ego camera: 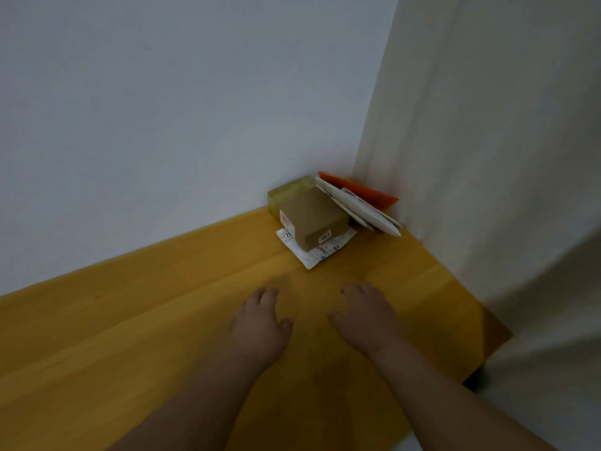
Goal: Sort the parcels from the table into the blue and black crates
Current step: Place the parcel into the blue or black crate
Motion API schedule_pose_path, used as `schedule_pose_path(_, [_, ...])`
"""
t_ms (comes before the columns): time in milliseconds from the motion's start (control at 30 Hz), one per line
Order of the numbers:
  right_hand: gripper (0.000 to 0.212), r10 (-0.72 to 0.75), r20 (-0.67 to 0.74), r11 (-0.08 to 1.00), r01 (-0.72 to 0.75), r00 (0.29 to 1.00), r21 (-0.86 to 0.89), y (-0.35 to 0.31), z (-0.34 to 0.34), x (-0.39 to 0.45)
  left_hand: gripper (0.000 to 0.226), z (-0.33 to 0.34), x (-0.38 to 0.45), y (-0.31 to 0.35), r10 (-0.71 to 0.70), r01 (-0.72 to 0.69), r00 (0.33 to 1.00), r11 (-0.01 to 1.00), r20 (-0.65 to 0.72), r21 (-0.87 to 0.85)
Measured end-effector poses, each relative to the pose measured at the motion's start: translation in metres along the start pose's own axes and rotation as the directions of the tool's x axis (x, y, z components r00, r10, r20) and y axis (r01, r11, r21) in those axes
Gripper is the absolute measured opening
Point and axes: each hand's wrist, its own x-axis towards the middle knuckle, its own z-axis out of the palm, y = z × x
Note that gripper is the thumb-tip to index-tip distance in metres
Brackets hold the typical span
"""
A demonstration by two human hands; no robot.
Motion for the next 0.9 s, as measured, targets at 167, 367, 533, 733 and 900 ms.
schedule_pose_path(167, [0.058,-0.082,-0.223,0.997,0.080,0.971,-0.020,0.001,-0.032,0.069,0.069,-0.005,0.048,0.025,-0.016,0.016,1.000,1.000,-0.006,-0.020])
schedule_pose_path(367, [0.093,-0.105,-0.221,0.992,0.086,0.970,-0.095,0.016,-0.067,0.163,0.073,-0.008,0.113,0.059,-0.096,0.097,0.994,0.995,-0.045,0.019])
schedule_pose_path(533, [0.119,-0.118,-0.163,0.975,0.083,0.980,-0.208,0.046,-0.081,0.223,0.078,-0.005,0.169,0.090,-0.114,0.120,0.990,0.990,-0.085,0.069])
schedule_pose_path(733, [0.115,-0.048,0.002,0.990,0.048,0.999,-0.131,0.075,-0.083,0.267,0.079,0.013,0.219,0.114,-0.088,0.093,0.995,0.985,-0.040,0.148])
schedule_pose_path(900, [0.084,-0.072,0.074,0.987,0.081,0.995,-0.137,0.075,-0.078,0.273,0.079,0.021,0.225,0.106,-0.118,0.119,0.993,0.968,-0.017,0.219])
